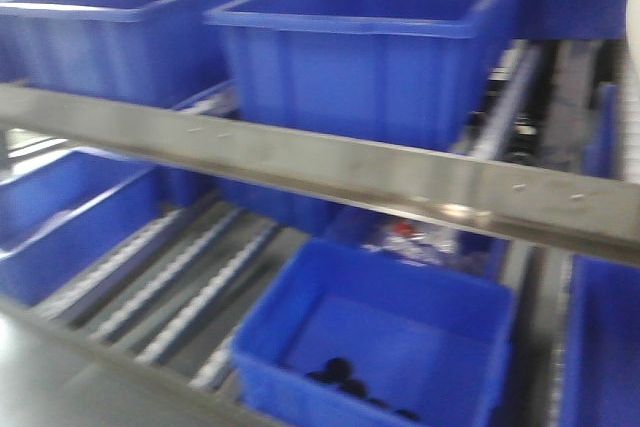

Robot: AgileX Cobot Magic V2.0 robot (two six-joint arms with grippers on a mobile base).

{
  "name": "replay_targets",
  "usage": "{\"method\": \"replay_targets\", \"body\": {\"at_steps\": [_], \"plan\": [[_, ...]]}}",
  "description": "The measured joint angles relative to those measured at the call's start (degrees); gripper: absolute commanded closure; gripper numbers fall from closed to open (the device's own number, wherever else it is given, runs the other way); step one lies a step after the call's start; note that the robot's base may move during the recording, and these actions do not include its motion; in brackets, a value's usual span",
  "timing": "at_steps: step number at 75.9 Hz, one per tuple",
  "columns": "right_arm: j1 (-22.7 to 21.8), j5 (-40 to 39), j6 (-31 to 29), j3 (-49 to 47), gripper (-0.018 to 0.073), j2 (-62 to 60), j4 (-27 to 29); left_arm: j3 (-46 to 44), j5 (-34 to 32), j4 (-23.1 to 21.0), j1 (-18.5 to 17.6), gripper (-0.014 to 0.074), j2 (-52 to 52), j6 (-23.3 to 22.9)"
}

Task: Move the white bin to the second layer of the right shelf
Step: 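Approach the roller shelf rack and stop in front of it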

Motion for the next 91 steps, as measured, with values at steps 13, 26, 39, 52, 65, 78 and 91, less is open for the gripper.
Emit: {"method": "replay_targets", "body": {"at_steps": [13, 26, 39, 52, 65, 78, 91], "plan": [[0.0, 0.0, 0.0, 0.0, 0.0482, 0.0, 0.0, 0.0, 0.0, 0.0, 0.0, 0.0512, 0.0, 0.0], [0.0, 0.0, 0.0, 0.0, 0.0482, 0.0, 0.0, 0.0, 0.0, 0.0, 0.0, 0.0512, 0.0, 0.0], [0.0, 0.0, 0.0, 0.0, 0.0482, 0.0, 0.0, 0.0, 0.0, 0.0, 0.0, 0.0512, 0.0, 0.0], [0.0, 0.0, 0.0, 0.0, 0.0482, 0.0, 0.0, 0.0, 0.0, 0.0, 0.0, 0.0512, 0.0, 0.0], [0.0, 0.0, 0.0, 0.0, 0.0482, 0.0, 0.0, 0.0, 0.0, 0.0, 0.0, 0.0512, 0.0, 0.0], [0.0, 0.0, 0.0, 0.0, 0.0482, 0.0, 0.0, 0.0, 0.0, 0.0, 0.0, 0.0512, 0.0, 0.0], [0.0, 0.0, 0.0, 0.0, 0.0482, 0.0, 0.0, 0.0, 0.0, 0.0, 0.0, 0.0512, 0.0, 0.0]]}}
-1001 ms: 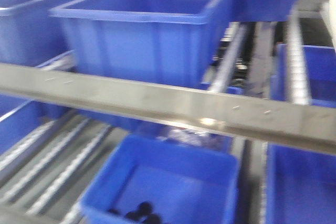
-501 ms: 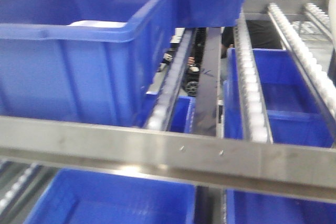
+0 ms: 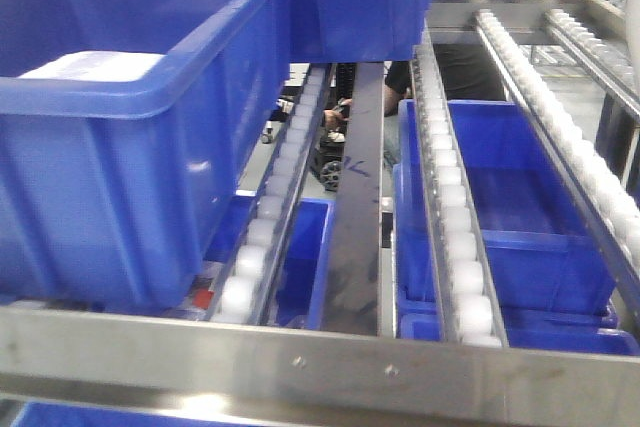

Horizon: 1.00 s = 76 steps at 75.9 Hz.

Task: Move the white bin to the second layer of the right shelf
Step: 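Approach the roller shelf rack and stop in front of it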

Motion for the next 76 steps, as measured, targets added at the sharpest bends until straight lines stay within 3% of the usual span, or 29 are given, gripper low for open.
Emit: {"method": "replay_targets", "body": {"at_steps": [76], "plan": [[0.0, 0.0, 0.0, 0.0, 0.0482, 0.0, 0.0, 0.0, 0.0, 0.0, 0.0, 0.0512, 0.0, 0.0]]}}
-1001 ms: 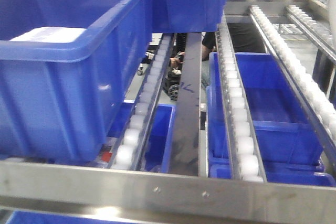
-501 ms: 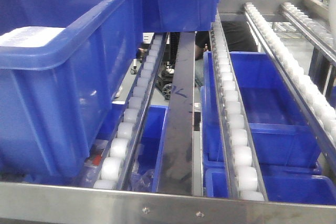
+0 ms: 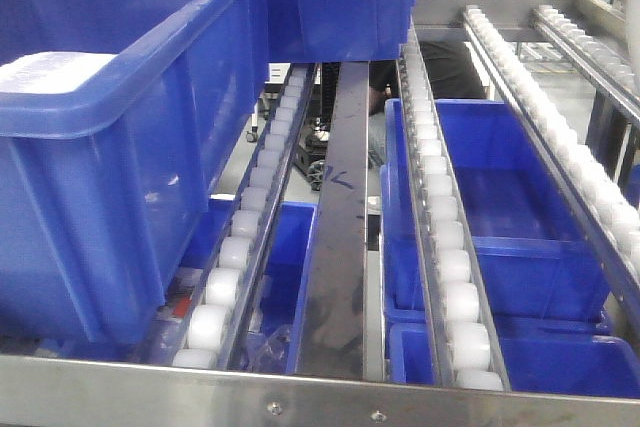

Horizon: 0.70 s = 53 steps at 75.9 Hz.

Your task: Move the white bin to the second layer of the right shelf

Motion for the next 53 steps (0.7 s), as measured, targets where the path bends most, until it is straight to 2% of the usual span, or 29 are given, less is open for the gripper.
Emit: {"method": "replay_targets", "body": {"at_steps": [31, 53], "plan": [[0.0, 0.1, 0.0, 0.0, 0.0482, 2.1, 0.5, 0.0, 0.0, 0.0, 0.0, 0.0512, 0.0, 0.0], [0.0, 0.1, 3.3, -1.8, 0.0482, 19.9, 1.8, 0.0, 0.0, 0.0, 0.0, 0.0512, 0.0, 0.0]]}}
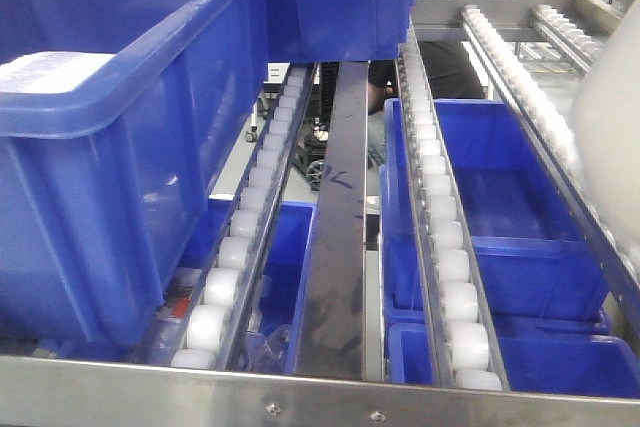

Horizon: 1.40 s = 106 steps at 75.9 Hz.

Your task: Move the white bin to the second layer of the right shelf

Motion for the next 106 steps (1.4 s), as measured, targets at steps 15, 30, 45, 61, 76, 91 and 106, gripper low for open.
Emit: {"method": "replay_targets", "body": {"at_steps": [15, 30, 45, 61, 76, 91, 106], "plan": [[0.4, -1.3, 3.3, -2.6, 0.0482, 11.3, 0.3, 0.0, 0.0, 0.0, 0.0, 0.0512, 0.0, 0.0], [2.3, -4.5, 4.9, -3.6, 0.0482, 18.0, 0.4, 0.0, 0.0, 0.0, 0.0, 0.0512, 0.0, 0.0], [3.5, -6.7, 5.2, -3.8, 0.0480, 23.0, 0.6, 0.0, 0.0, 0.0, 0.0, 0.0512, 0.0, 0.0], [3.5, -9.8, 5.2, -3.8, 0.0480, 26.8, 0.3, 0.0, 0.0, 0.0, 0.0, 0.0512, 0.0, 0.0], [3.5, -11.8, 5.2, -3.8, 0.0478, 30.4, 0.1, 0.0, 0.0, 0.0, 0.0, 0.0512, 0.0, 0.0], [3.5, -13.3, 5.3, -3.8, 0.0354, 32.4, -0.1, 0.0, 0.0, 0.0, 0.0, 0.0512, 0.0, 0.0], [3.5, -14.0, 5.3, -3.9, 0.0203, 32.5, -0.1, 0.0, 0.0, 0.0, 0.0, 0.0512, 0.0, 0.0]]}}
